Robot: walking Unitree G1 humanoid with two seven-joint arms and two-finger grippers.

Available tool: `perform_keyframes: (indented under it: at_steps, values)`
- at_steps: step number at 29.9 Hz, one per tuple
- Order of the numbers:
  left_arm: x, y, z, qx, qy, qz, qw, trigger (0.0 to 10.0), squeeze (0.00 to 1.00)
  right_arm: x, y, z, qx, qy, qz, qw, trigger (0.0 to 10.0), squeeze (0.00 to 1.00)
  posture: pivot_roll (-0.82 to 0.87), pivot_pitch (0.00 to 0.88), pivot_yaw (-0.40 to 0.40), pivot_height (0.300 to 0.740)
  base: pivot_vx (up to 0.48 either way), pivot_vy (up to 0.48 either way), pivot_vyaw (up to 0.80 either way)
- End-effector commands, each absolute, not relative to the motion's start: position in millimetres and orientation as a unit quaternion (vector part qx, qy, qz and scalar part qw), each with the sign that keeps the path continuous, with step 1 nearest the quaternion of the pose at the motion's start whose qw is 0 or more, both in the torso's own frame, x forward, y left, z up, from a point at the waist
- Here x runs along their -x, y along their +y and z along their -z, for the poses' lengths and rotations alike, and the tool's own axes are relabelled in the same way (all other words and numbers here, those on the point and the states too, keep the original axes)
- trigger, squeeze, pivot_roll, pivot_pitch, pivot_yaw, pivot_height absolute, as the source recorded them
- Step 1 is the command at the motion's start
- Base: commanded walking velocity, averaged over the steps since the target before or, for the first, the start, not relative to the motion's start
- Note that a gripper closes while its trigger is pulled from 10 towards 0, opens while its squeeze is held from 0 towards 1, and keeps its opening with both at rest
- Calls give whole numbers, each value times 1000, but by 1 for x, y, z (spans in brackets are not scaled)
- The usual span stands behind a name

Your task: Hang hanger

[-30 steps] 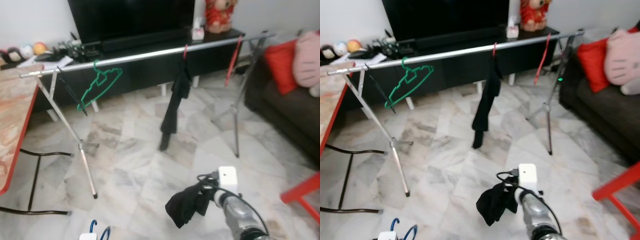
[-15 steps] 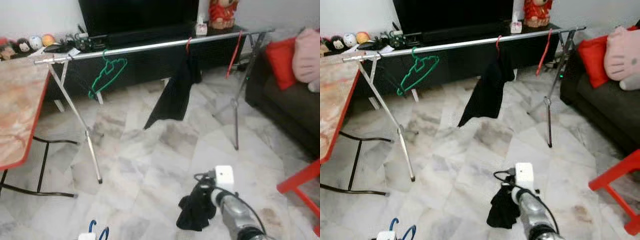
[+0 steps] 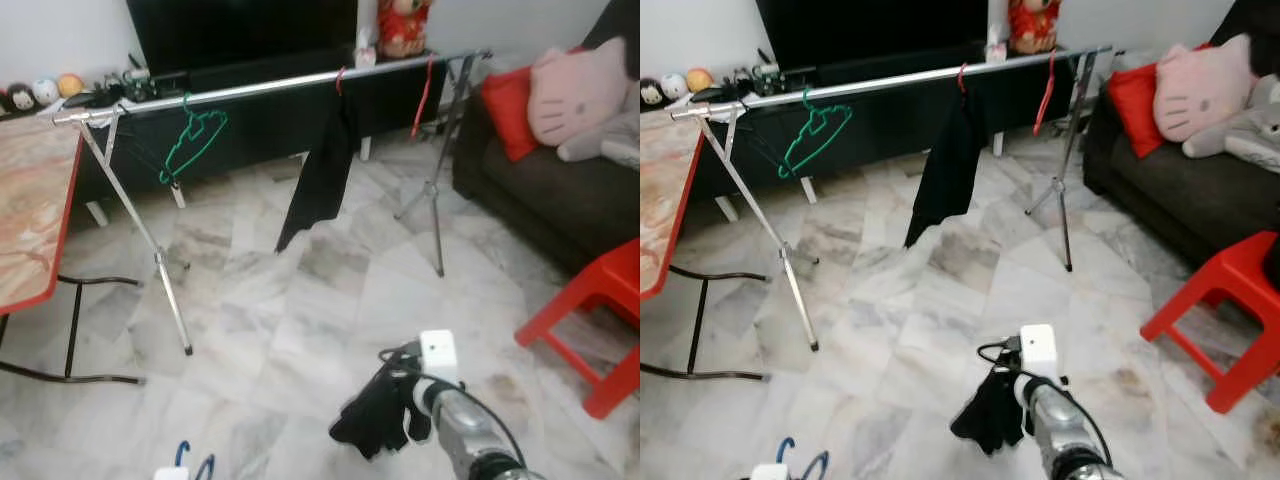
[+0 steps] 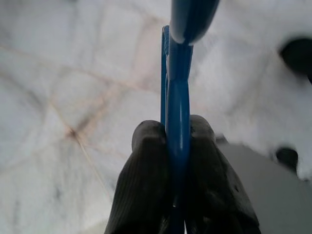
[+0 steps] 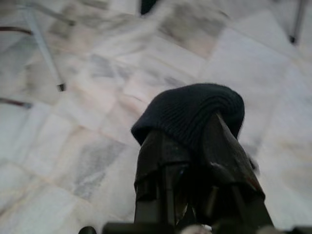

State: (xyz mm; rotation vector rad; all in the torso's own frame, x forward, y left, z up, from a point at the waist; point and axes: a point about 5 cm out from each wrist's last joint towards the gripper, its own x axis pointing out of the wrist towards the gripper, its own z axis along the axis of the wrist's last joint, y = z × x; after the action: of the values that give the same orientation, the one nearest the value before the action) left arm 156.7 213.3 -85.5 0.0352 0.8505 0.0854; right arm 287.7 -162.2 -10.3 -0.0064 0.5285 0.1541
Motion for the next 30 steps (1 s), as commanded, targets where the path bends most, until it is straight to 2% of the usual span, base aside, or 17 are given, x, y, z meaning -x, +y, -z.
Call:
perform_keyframes:
  at_steps: [1, 9, 12, 14, 19, 21, 28, 30]
  values:
    - [-166, 216, 79, -22, 390, -30, 920, 10000, 0, -301, -161, -3, 13, 235, -88, 968, 10000, 0, -121, 0, 47, 740, 0, 0, 0]
    - [-207, 215, 49, -44, 293, 40, 954, 10000, 0, -318, -159, -22, 47, 222, -129, 965, 10000, 0, -120, 0, 50, 740, 0, 0, 0]
    - [-227, 207, 29, -71, 251, 104, 960, 10000, 0, -332, -148, -42, 95, 179, -202, 958, 10000, 0, -120, 0, 51, 740, 0, 0, 0]
    - [-231, 204, 25, -89, 243, 127, 957, 10000, 0, -336, -146, -47, 102, 172, -219, 955, 10000, 0, -124, 0, 53, 740, 0, 0, 0]
    - [-237, 195, 8, -121, 233, 226, 938, 10000, 0, -345, -144, -60, 136, 165, -248, 945, 10000, 0, -126, 0, 51, 740, 0, 0, 0]
    - [-234, 191, 0, -147, 258, 316, 901, 10000, 0, -348, -145, -65, 172, 168, -266, 934, 10000, 0, -123, 0, 45, 740, 0, 0, 0]
    - [-233, 191, -17, -171, 277, 379, 866, 10000, 0, -349, -149, -64, 187, 182, -255, 931, 10000, 0, -121, 0, 45, 740, 0, 0, 0]
    - [-233, 191, -19, -171, 279, 383, 864, 10000, 0, -349, -149, -64, 188, 183, -255, 931, 10000, 0, -121, 0, 45, 740, 0, 0, 0]
